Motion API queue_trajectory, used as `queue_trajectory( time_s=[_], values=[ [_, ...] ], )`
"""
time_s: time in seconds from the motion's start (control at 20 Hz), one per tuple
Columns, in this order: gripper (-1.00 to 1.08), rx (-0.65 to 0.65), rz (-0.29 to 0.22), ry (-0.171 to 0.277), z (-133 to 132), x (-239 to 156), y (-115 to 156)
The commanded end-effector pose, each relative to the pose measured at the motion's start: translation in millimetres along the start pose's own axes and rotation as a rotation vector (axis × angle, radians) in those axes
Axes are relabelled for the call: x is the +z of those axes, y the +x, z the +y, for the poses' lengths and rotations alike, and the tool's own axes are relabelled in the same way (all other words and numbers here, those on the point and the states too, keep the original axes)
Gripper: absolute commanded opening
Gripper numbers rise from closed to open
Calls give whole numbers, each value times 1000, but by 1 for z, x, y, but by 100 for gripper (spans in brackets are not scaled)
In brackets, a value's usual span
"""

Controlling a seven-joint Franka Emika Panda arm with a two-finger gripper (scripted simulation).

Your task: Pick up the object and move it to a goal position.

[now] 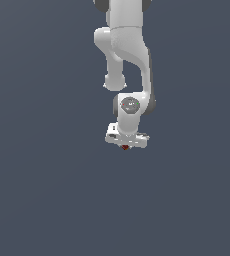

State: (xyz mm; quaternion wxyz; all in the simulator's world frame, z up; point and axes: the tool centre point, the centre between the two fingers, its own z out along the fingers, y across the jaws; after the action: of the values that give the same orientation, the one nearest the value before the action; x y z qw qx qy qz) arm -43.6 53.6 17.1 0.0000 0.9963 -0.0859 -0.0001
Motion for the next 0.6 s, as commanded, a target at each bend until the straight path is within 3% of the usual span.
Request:
queue_trajectory(
  time_s=[0.0, 0.55],
  values=[
    [-100, 0, 0, 0, 0, 0, 0],
    [-100, 0, 1, 0, -4, -5, 4]
  ],
)
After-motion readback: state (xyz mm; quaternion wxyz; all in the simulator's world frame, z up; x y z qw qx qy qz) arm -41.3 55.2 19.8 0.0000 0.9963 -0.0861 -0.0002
